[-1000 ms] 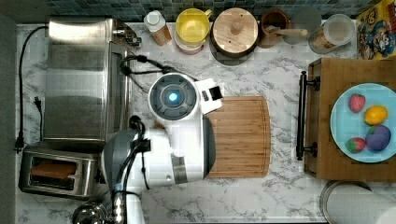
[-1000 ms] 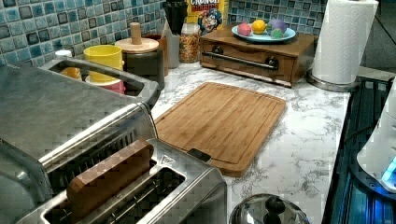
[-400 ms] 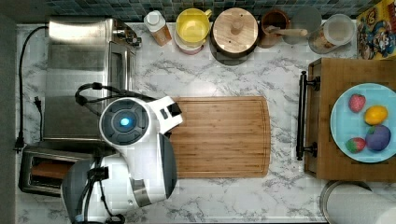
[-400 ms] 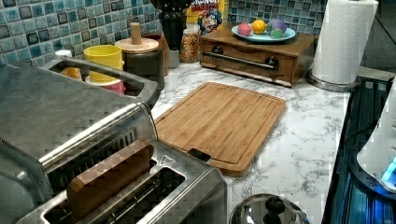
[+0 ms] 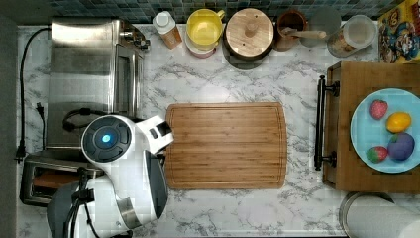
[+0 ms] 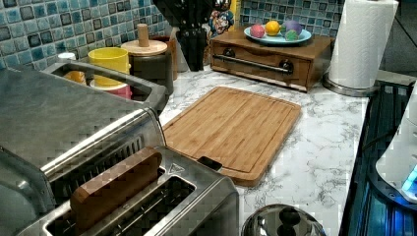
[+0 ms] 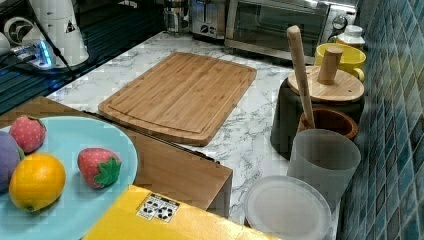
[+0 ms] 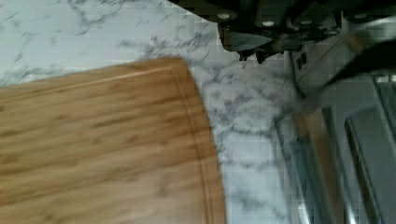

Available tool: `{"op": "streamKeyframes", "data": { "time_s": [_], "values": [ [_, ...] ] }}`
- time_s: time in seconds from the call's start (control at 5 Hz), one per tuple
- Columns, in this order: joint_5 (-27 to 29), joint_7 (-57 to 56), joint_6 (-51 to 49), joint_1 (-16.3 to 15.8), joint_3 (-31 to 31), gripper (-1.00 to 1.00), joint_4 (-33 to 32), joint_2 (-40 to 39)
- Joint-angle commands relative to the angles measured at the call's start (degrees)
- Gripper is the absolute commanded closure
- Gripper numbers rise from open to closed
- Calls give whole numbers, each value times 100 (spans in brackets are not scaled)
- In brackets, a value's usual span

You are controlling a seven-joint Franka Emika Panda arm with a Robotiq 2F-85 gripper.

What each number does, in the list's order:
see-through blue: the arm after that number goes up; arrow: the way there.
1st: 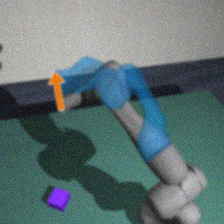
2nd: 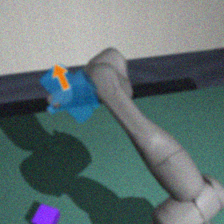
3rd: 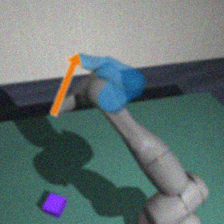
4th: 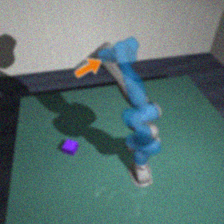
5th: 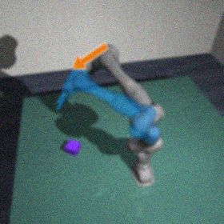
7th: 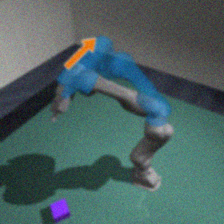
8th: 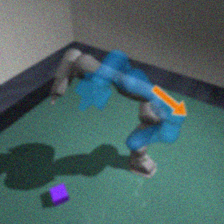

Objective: Turn on the toaster.

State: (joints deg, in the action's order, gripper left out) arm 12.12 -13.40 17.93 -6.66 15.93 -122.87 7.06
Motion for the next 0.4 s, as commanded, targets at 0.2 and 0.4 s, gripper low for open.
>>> {"op": "streamKeyframes", "data": {
  "time_s": [0.2, 0.4],
  "values": [
    [564, -574, 61, -587, 502, 100, -713, 684],
    [847, -972, 354, -614, 663, 100, -1036, 913]
  ]
}}
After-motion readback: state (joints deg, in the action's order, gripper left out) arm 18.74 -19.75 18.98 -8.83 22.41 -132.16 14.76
